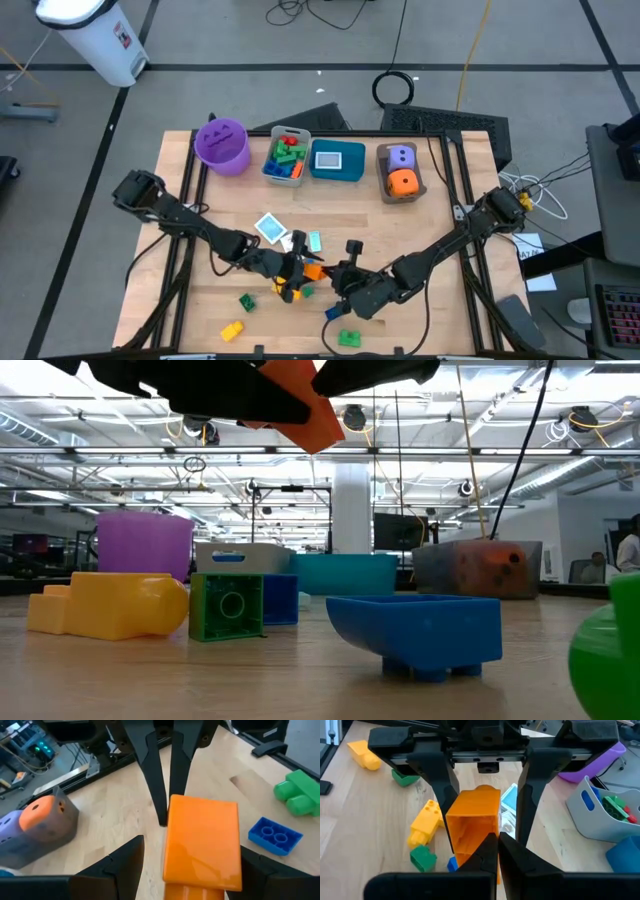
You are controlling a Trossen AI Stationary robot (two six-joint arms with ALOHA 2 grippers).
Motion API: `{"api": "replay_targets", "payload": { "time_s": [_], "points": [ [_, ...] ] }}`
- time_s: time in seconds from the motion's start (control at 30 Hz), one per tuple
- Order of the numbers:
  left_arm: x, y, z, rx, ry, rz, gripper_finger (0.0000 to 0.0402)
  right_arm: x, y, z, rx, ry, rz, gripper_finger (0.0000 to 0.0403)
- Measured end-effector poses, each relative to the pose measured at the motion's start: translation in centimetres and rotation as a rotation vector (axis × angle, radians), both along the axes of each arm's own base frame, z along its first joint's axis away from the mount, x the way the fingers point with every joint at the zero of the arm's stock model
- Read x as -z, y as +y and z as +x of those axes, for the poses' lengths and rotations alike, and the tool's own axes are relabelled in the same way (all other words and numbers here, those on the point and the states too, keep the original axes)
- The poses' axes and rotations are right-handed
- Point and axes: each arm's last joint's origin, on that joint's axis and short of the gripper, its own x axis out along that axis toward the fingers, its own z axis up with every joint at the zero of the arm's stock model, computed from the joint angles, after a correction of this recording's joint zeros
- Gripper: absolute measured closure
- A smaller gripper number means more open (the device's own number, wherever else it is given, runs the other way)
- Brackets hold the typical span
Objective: Pick & Place Toys
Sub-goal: Put the orange game piece into the gray bin
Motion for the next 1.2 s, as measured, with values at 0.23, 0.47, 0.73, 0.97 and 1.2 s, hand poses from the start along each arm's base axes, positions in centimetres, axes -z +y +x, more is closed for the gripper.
{"api": "replay_targets", "payload": {
  "time_s": [0.23, 0.47, 0.73, 0.97, 1.2],
  "points": [
    [-0.1, 0.0, 0.0, 0.008, -0.008, -0.005, 0.0206, 0.0, 0.0, 0.0, 0.001, -0.002, 0.0, 0.0403],
    [-0.1, -0.1, 0.0, 0.031, -0.008, -0.013, 0.0255, 0.0, 0.0, 0.0, 0.004, -0.007, 0.013, 0.0383],
    [-0.1, -0.1, 0.1, 0.035, -0.009, -0.019, 0.0238, 0.0, 0.0, 0.1, 0.005, -0.011, 0.028, 0.0335],
    [-0.2, 0.0, 0.1, 0.028, -0.016, -0.023, 0.0254, -1.9, -0.2, -0.7, -0.029, -0.028, 0.011, 0.0266],
    [-0.2, 0.0, 0.1, 0.03, -0.012, -0.021, 0.0248, -4.7, -0.1, -2.9, -0.066, -0.044, 0.002, 0.0232]
  ]
}}
